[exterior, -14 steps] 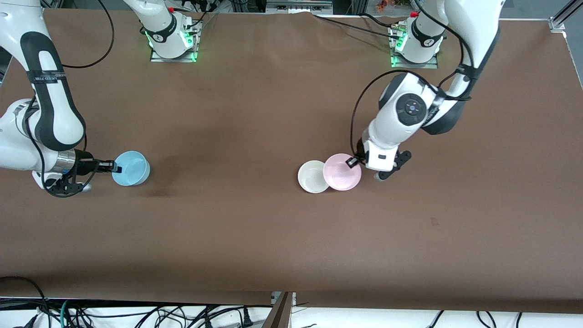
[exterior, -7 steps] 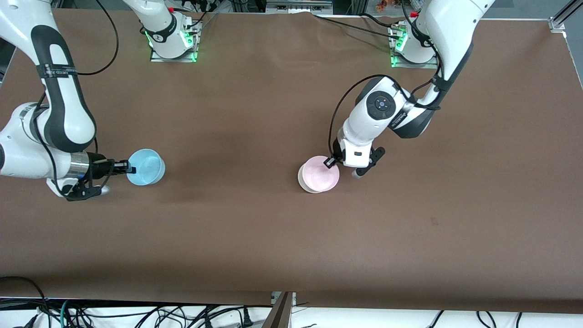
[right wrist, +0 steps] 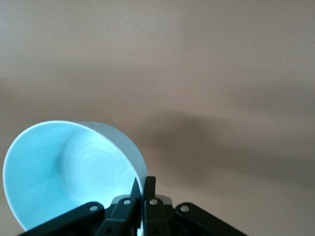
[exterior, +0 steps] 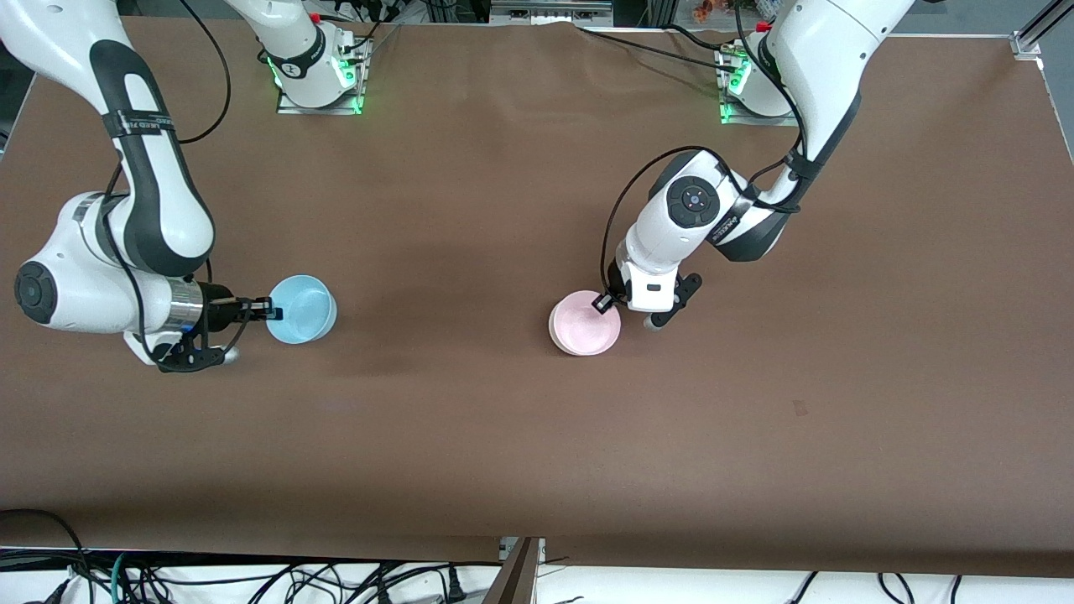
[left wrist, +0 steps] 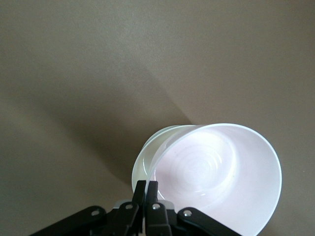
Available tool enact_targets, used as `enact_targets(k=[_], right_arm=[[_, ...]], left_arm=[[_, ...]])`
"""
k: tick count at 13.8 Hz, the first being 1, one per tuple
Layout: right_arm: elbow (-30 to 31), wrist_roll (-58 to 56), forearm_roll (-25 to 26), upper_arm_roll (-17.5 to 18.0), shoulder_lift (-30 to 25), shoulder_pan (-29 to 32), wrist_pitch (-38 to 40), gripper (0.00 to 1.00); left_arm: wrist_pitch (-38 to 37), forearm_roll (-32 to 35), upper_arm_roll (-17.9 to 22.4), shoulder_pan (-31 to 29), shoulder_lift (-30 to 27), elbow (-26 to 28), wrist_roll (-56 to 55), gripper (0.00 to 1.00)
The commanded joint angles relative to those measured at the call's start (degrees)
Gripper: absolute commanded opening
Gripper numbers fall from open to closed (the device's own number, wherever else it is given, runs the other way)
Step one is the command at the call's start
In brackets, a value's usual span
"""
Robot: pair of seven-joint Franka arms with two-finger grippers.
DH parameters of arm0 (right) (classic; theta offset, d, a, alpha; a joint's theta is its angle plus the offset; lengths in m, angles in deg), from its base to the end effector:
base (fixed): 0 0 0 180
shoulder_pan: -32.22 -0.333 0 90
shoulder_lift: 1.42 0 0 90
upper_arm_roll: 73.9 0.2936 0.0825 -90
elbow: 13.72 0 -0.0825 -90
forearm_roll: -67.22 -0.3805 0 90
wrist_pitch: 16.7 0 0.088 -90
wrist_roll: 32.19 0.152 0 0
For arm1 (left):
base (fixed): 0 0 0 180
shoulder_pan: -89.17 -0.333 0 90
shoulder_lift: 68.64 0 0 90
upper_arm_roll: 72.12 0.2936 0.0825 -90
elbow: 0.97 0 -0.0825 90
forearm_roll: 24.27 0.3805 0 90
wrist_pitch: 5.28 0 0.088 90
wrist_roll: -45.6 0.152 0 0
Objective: Stack pink and blue bowls on white bowl
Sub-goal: 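Lower the pink bowl into the white bowl while the right gripper carries the blue bowl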
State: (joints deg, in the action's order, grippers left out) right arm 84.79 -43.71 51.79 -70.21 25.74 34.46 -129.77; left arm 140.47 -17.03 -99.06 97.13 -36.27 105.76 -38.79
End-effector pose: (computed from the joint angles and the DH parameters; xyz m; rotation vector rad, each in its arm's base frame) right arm 0.6190 0.0421 0.2386 -2.8423 -0.1264 0.2796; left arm 0.5406 -0.3645 0.1990 2.6444 1.1982 -0.0652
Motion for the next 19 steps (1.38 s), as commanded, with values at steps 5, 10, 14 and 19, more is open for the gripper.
enact_targets(k=[5,10,14,19], right_arm=[[-1.4,9.0,-0.8,-0.1,-0.3,-4.9,0.2,0.00],[-1.6,13.6,-1.0,-0.1,-0.1,-7.5,-1.5,0.00],[-1.7,16.9,-1.6,-0.1,0.1,-9.1,-2.7,0.00],[-1.7,19.5,-2.9,-0.1,0.3,-11.3,-4.0,0.00]], left_arm=[[1.4,2.0,-2.0,0.0,2.0,-0.9,-2.9,0.00],[1.4,3.5,-1.9,-0.2,2.7,-0.7,-2.8,0.00],[1.4,4.3,-1.9,-0.8,3.1,-0.7,-2.5,0.00],[4.3,5.8,-1.4,-1.4,4.5,-0.7,-2.2,0.00]])
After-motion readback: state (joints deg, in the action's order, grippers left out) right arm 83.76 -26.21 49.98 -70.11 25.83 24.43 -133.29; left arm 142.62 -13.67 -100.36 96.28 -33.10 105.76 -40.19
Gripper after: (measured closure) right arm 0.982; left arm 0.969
